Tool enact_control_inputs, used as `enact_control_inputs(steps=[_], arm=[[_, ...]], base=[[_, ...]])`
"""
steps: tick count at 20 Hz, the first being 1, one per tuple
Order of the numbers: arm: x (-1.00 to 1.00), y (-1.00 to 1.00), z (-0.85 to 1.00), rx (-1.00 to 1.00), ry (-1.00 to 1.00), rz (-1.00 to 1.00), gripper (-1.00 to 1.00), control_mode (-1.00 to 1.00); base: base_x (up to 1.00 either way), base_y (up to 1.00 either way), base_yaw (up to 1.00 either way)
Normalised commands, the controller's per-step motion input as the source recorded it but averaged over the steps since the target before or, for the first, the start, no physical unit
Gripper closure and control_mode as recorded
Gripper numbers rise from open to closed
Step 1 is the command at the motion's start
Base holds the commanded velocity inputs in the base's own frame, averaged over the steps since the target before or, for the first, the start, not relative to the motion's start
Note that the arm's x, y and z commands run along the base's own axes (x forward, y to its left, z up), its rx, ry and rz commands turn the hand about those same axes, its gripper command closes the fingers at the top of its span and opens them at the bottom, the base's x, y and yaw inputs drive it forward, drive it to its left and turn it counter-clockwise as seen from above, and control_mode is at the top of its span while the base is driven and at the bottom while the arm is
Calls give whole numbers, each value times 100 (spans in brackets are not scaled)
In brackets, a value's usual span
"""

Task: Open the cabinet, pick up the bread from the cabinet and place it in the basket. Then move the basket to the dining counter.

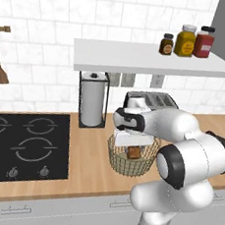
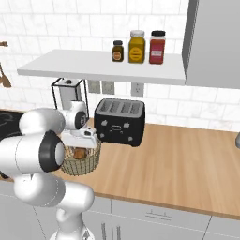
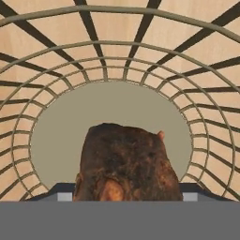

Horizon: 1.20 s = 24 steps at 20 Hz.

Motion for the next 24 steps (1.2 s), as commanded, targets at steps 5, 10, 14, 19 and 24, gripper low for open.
enact_control_inputs(steps=[5, 10, 14, 19, 24], arm=[[-1, -1, 0, 0, -2, 0, 100, -100], [0, 4, 0, 0, -3, 0, -100, -100], [0, 0, 0, 0, 0, 0, -100, -100], [0, 1, 0, 0, 0, 0, -100, -100], [-16, 0, 36, -2, -5, -2, -100, -100]], base=[[0, 0, 0], [0, 0, 0], [0, 0, 0], [0, 0, 0], [0, 0, 0]])
